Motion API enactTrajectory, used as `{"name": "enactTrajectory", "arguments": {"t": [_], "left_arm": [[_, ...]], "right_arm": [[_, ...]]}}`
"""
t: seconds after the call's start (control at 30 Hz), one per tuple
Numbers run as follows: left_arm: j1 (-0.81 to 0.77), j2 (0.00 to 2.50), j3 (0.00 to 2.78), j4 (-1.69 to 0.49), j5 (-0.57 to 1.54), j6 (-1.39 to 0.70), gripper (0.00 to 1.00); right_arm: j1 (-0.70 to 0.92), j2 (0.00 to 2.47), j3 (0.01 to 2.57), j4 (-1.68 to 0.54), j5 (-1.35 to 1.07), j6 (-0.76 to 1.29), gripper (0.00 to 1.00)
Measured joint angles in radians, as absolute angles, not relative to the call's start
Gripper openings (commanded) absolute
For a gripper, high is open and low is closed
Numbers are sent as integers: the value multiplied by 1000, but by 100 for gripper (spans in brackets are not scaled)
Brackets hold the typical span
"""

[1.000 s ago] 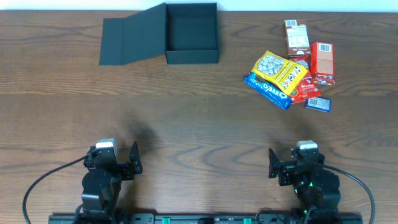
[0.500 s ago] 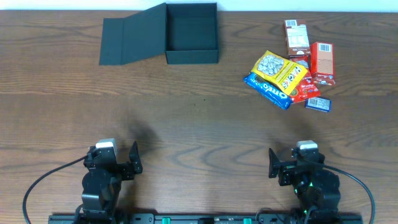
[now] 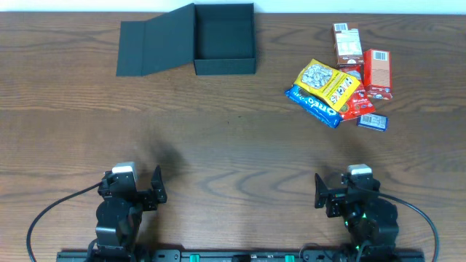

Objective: Pack container

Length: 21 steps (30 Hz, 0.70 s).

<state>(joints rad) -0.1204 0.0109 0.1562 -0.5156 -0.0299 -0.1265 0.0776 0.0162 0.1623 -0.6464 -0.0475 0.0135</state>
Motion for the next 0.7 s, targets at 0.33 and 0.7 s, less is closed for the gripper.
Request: {"name": "enactTrajectory", "arguments": {"t": [0.33, 0.7], "left_arm": [[-120, 11, 156, -516, -30, -126, 95], [-120, 11, 156, -515, -30, -126, 95]], "right_arm": [[78, 17, 161, -606, -52, 20, 99], [76, 15, 159, -422, -290, 498, 99]]}}
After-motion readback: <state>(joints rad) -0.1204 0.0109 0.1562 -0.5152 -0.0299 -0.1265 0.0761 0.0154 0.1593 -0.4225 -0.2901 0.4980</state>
